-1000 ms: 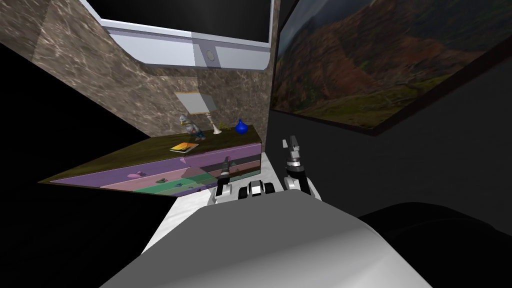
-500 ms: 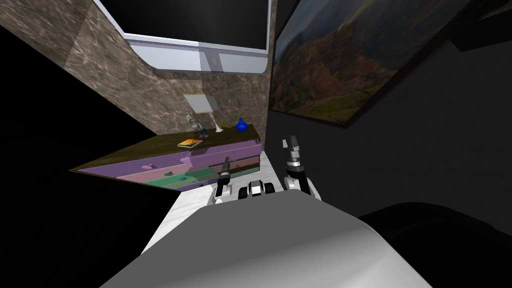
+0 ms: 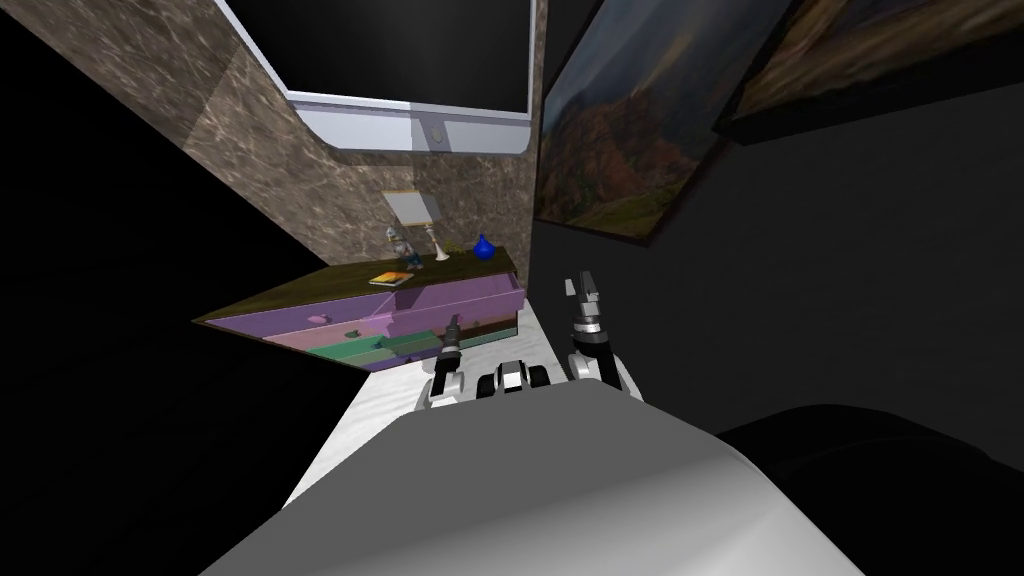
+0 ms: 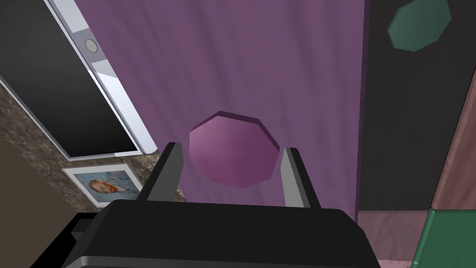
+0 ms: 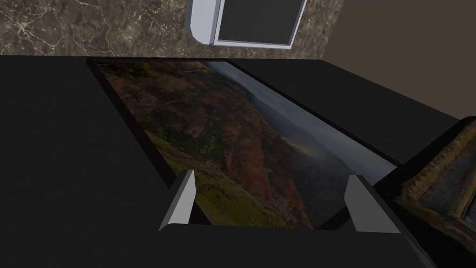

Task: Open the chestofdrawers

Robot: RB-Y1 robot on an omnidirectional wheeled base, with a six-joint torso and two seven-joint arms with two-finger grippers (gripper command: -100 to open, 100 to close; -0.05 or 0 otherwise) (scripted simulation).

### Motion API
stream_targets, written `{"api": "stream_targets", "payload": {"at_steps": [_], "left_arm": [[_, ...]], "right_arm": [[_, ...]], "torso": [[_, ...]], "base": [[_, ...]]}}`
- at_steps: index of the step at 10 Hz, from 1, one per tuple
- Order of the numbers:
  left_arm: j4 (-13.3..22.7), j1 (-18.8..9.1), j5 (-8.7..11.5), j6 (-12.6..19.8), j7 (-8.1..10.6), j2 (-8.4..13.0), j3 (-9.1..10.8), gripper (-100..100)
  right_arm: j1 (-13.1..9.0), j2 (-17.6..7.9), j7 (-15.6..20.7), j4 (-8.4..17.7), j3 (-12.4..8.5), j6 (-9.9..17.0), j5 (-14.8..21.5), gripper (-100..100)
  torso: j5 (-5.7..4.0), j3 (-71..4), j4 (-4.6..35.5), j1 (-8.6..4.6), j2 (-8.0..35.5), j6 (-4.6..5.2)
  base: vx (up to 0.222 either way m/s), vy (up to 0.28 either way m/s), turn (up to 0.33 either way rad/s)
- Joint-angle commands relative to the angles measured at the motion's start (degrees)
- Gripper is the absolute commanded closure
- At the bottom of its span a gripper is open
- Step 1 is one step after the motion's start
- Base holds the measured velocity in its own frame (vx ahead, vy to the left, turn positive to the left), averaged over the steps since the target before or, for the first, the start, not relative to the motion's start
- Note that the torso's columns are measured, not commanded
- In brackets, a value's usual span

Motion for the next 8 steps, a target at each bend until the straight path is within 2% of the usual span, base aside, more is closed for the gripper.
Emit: {"api": "stream_targets", "payload": {"at_steps": [1,4,6,7,8], "left_arm": [[-0.9,0.9,-0.1,-0.1,0.09,0.0,-0.33,100],[-1.3,1.6,-0.1,-0.3,0.20,0.1,-0.62,100],[-1.8,2.1,-0.2,-0.4,0.28,0.2,-0.91,100],[1.2,-1.0,0.7,-0.7,1.06,2.1,-0.33,-100],[2.8,-2.6,0.7,-0.7,1.06,2.1,-0.33,-100]], "right_arm": [[0.0,0.0,0.0,0.0,0.0,0.0,0.0,0],[0.0,0.0,0.0,0.0,0.0,0.0,0.0,0],[0.0,0.0,0.0,0.0,0.0,0.0,0.0,0],[0.0,0.0,0.0,0.0,0.0,0.0,0.0,0],[0.0,0.0,0.0,0.0,0.0,0.0,0.0,0]], "torso": [[0.02,0.1,0.0,0.02,0.1,0.01],[-0.04,-0.1,0.0,-0.04,-0.2,0.09],[0.02,0.1,0.0,-0.08,0.2,0.11],[0.03,0.2,0.0,-0.03,0.2,0.09],[0.01,0.0,0.0,-0.08,0.0,0.08]], "base": [[-0.163,-0.028,0.011],[-0.115,-0.031,0.019],[-0.181,-0.007,0.012],[-0.147,-0.036,0.013],[-0.081,-0.043,0.010]]}}
